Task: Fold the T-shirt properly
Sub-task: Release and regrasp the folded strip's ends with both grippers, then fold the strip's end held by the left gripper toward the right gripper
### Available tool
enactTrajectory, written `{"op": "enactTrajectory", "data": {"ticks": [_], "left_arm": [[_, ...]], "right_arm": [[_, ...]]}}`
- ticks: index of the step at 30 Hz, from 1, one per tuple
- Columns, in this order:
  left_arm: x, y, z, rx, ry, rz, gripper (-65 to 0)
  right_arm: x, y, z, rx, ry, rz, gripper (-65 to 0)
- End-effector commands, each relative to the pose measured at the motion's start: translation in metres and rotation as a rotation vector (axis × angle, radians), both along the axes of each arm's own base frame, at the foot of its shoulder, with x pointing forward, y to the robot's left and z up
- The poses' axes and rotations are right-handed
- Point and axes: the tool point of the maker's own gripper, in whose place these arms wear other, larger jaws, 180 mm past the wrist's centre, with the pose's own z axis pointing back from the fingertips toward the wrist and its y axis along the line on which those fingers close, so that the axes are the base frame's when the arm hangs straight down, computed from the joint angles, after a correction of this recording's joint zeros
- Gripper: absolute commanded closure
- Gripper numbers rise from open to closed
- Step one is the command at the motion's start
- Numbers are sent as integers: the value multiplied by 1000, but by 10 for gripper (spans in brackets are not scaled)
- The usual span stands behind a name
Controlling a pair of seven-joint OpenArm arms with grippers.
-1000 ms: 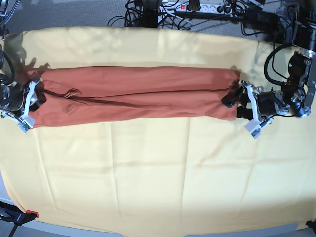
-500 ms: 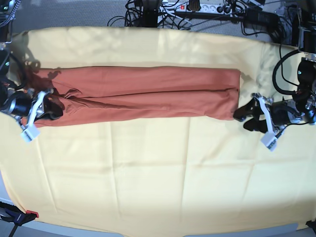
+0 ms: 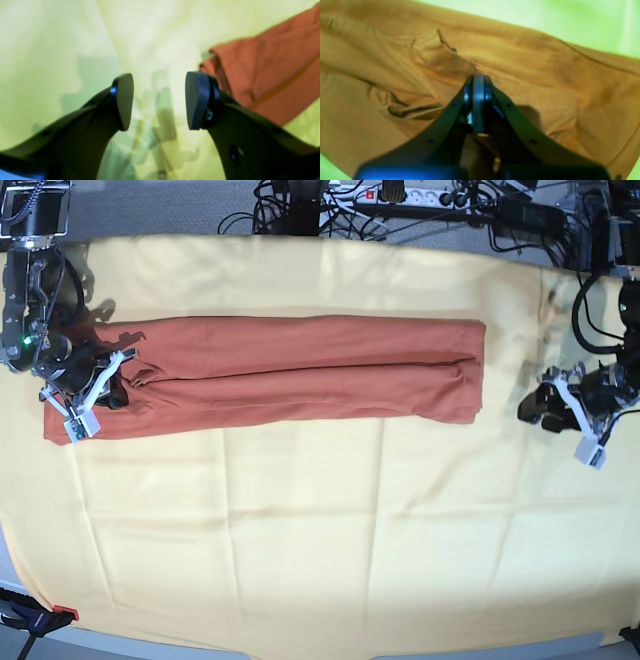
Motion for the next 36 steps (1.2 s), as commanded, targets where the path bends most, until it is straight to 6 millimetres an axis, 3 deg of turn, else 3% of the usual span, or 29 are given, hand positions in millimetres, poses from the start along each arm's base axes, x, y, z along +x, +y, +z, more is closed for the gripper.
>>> {"op": "enactTrajectory", "data": {"ticks": [1, 6, 12, 17, 28, 31, 35, 36], "left_arm": [[7, 8, 15, -6, -47, 34, -347], [-17, 4, -12, -97, -15, 113, -347], [-37, -31, -42, -221, 23, 135, -347], [-42, -64, -46, -354, 41, 111, -347], [-52, -115, -62, -452, 100, 66, -343], [-57, -129, -66, -457, 124, 28, -256], [-53, -130, -65, -451, 122, 25, -21], [-51, -127, -65, -446, 124, 38, 0]], "right_arm": [[2, -10, 4, -43, 3, 1, 0], [0, -10, 3, -41, 16, -1, 0], [1, -8, 4, -30, 10, -1, 0], [1, -8, 4, -30, 11, 0, 0], [1, -8, 4, -29, 9, -1, 0], [1, -8, 4, -29, 9, -1, 0], [1, -8, 4, -29, 9, -1, 0], [1, -8, 4, -29, 9, -1, 0]]}}
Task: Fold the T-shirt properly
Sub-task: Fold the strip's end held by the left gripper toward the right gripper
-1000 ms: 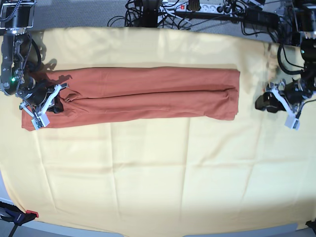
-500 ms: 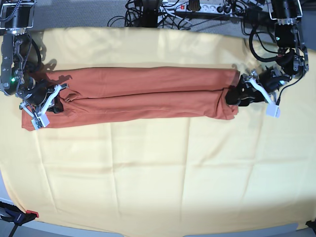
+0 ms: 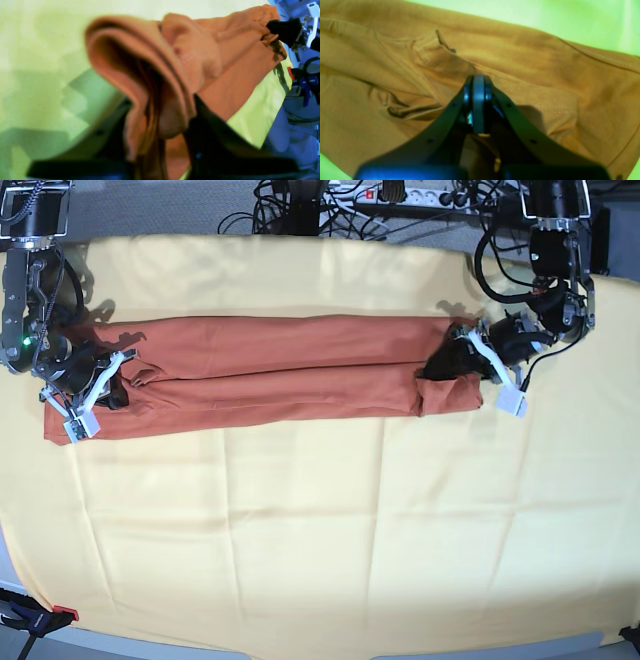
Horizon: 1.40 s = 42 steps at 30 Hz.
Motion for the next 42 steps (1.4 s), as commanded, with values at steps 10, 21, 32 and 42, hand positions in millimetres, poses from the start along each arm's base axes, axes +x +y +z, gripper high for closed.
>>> {"op": "enactTrajectory", "data": {"ticks": [10, 21, 32, 42], "left_arm": [[23, -9, 46, -100, -103, -70, 0], [12, -60, 95, -376, -230, -238, 0], [31, -145, 101, -506, -297, -166, 0], [22, -215, 101, -487, -320, -241, -25]], "right_arm": [[0, -7, 3, -38, 6, 20, 0], [-1, -6, 2, -42, 8, 32, 0], [-2, -7, 2, -44, 11, 33, 0], [-3, -6, 2, -45, 15, 47, 0]]}}
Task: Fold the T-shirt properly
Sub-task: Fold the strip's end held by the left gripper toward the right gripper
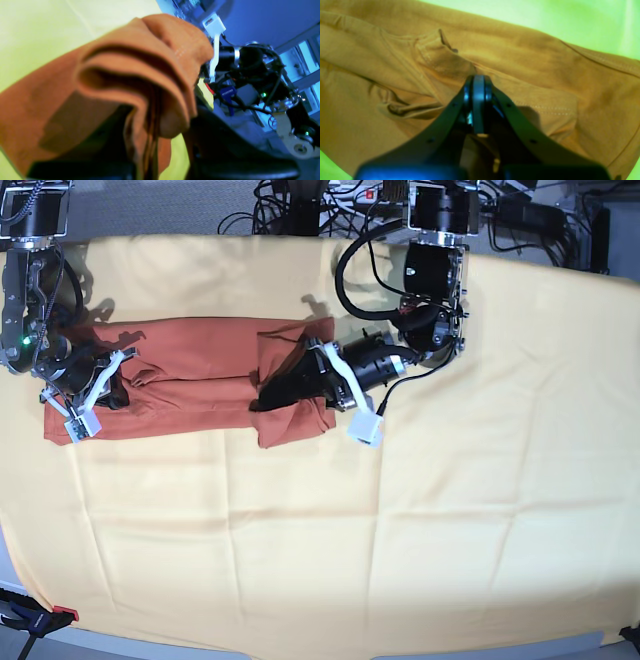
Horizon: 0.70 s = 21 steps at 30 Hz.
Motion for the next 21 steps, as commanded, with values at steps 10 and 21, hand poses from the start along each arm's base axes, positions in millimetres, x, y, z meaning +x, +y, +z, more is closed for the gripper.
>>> {"op": "enactTrajectory", "data": {"ticks": [10, 21], "left_arm": [[13, -34, 16, -29, 8, 53, -390], [3, -39, 42, -176, -6, -9, -390]], "right_arm": [[-3, -3, 2, -17, 19, 26, -21], [13, -7, 16, -28, -22, 21, -113]]}}
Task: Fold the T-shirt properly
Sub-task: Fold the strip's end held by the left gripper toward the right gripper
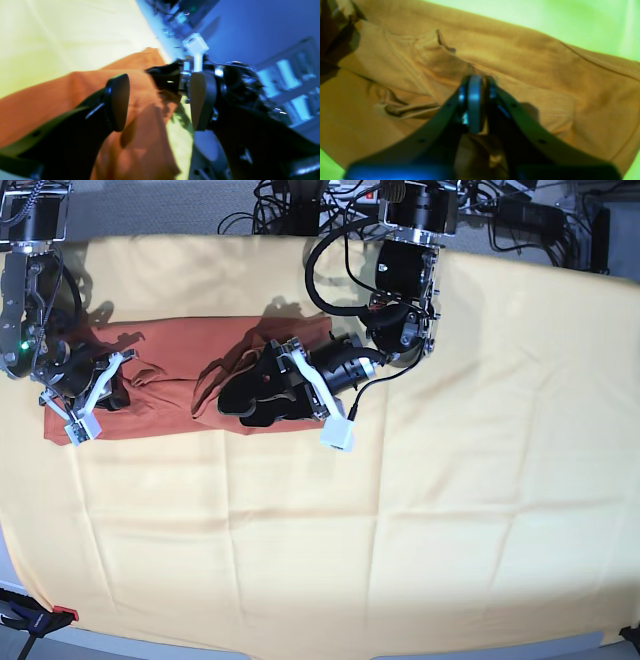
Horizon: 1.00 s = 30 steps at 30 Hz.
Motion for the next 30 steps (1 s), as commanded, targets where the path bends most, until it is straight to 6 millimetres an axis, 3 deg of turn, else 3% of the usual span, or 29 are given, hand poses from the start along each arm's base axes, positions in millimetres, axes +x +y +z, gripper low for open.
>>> {"op": "enactTrajectory", "data": {"ticks": [1, 4, 8, 10, 12, 13, 17, 21, 25, 30], "left_arm": [[2, -4, 22, -61, -48, -13, -390], [-8, -11, 26, -66, -94, -65, -390], [-3, -5, 30, -84, -96, -45, -372], [5, 7, 29, -83, -93, -2, -259], [12, 20, 22, -52, -87, 37, -66], [15, 26, 18, -30, -81, 50, 0], [21, 45, 5, 17, -55, 94, 0], [25, 67, -4, 61, -53, 122, 0], [24, 84, -14, 124, -53, 122, 0], [24, 105, -24, 194, -56, 119, 0]], "right_arm": [[9, -8, 12, -20, -30, -2, -136], [17, -11, 19, -27, -50, -8, -175], [34, -19, 36, -38, -97, -40, -176], [46, -23, 50, -22, -133, -74, -177], [57, -24, 66, 12, -170, -85, -194], [61, -26, 74, 23, -185, -89, -220], [69, -60, 102, 16, -232, -188, -364], [58, -98, 115, 32, -254, -308, -384], [33, -119, 108, 80, -240, -387, -397], [7, -128, 79, 138, -162, -441, -415]]}}
